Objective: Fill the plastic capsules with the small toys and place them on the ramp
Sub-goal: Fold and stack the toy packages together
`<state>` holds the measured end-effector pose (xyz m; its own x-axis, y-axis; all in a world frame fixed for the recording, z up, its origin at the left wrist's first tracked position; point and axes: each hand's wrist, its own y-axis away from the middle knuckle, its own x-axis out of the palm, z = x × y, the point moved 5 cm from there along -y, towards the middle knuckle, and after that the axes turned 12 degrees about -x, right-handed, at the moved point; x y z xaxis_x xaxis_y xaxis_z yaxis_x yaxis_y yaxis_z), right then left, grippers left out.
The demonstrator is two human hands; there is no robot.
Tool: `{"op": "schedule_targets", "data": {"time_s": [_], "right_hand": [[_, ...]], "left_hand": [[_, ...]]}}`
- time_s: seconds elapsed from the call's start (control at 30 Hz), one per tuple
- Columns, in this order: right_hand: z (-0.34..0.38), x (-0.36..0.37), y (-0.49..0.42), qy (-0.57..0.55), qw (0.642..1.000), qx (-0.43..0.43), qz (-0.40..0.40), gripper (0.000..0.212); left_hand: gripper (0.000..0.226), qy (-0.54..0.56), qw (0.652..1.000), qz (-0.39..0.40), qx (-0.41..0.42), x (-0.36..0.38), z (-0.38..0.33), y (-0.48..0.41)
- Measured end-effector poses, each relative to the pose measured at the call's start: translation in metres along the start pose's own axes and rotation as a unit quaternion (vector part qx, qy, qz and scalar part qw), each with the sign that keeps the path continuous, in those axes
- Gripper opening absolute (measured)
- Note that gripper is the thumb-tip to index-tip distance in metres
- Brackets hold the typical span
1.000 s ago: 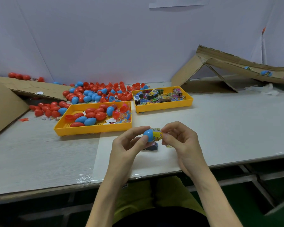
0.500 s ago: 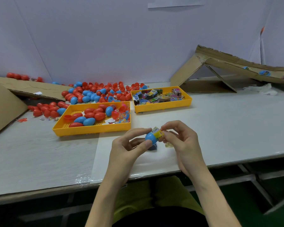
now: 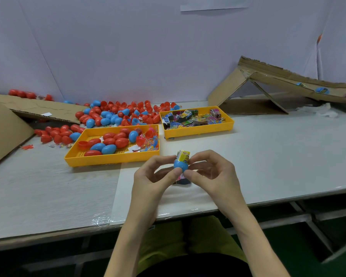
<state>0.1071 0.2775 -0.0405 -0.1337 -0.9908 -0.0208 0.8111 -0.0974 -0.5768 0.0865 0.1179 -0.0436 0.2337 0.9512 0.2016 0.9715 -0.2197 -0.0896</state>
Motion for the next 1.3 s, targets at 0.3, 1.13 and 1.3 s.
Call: {"op": "schedule_targets", "data": {"time_s": [0.3, 1.13, 1.3], "right_hand": [[0.0038, 0.002, 0.0014, -0.005, 1.0, -0.025, -0.006, 0.033], [0.0015, -0.0012, 0.0049, 0.041, 0.995, -0.081, -0.042, 0.029], [0.0, -0.0006, 0.004, 0.051, 0.995, -0.082, -0.031, 0.039]], "left_hand": [[0.031, -0.028, 0.999, -0.02, 0.012, -0.0009, 0.0018, 0.0001], [0.024, 0.005, 0.999, -0.007, -0.034, 0.0, 0.0036, -0.0021], [0.027, 0.01, 0.999, 0.003, -0.044, 0.001, 0.0055, -0.0031]]}}
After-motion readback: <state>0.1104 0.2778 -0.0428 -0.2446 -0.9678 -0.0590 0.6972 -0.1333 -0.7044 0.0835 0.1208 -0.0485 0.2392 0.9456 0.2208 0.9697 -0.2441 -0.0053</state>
